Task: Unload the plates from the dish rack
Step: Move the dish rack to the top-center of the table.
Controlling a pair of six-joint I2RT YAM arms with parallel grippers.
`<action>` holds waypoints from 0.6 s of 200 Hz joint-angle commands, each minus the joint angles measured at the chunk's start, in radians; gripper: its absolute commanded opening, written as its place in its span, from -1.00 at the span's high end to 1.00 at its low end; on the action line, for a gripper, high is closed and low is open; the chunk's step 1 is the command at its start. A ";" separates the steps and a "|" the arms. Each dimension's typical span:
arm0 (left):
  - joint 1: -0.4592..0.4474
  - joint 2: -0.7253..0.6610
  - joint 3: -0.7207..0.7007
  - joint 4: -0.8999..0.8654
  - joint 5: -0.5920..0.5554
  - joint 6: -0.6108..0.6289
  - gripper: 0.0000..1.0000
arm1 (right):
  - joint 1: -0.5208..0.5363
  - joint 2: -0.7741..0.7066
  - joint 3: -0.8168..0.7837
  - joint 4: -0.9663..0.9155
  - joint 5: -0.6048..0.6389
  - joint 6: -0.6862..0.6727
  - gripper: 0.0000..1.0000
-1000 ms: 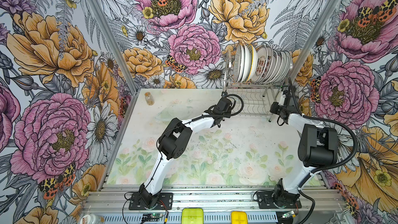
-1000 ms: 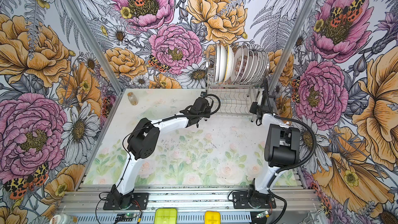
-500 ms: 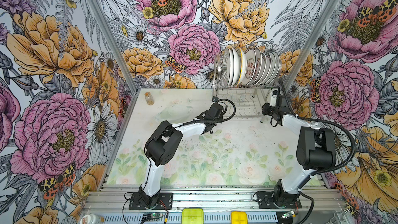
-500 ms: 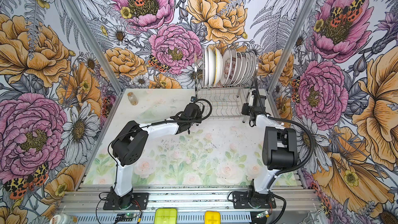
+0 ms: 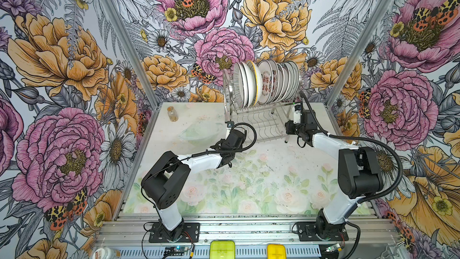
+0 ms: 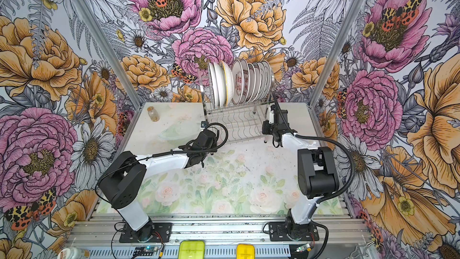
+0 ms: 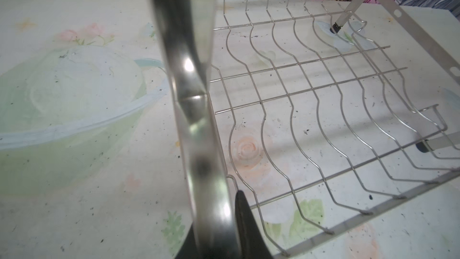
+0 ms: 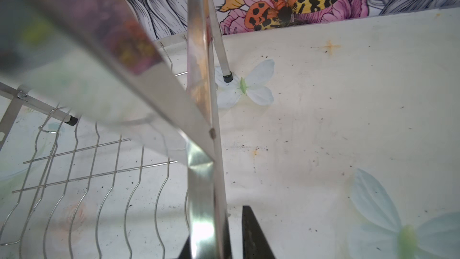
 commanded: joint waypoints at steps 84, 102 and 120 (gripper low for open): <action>0.080 -0.395 -0.298 -0.160 -0.061 0.017 1.00 | 0.247 0.111 0.087 0.039 0.032 0.247 1.00; 0.094 -0.413 -0.319 -0.146 -0.037 0.015 1.00 | 0.248 0.109 0.083 0.042 0.042 0.255 1.00; 0.097 -0.406 -0.324 -0.149 -0.056 0.012 1.00 | 0.249 0.114 0.091 0.042 0.036 0.248 1.00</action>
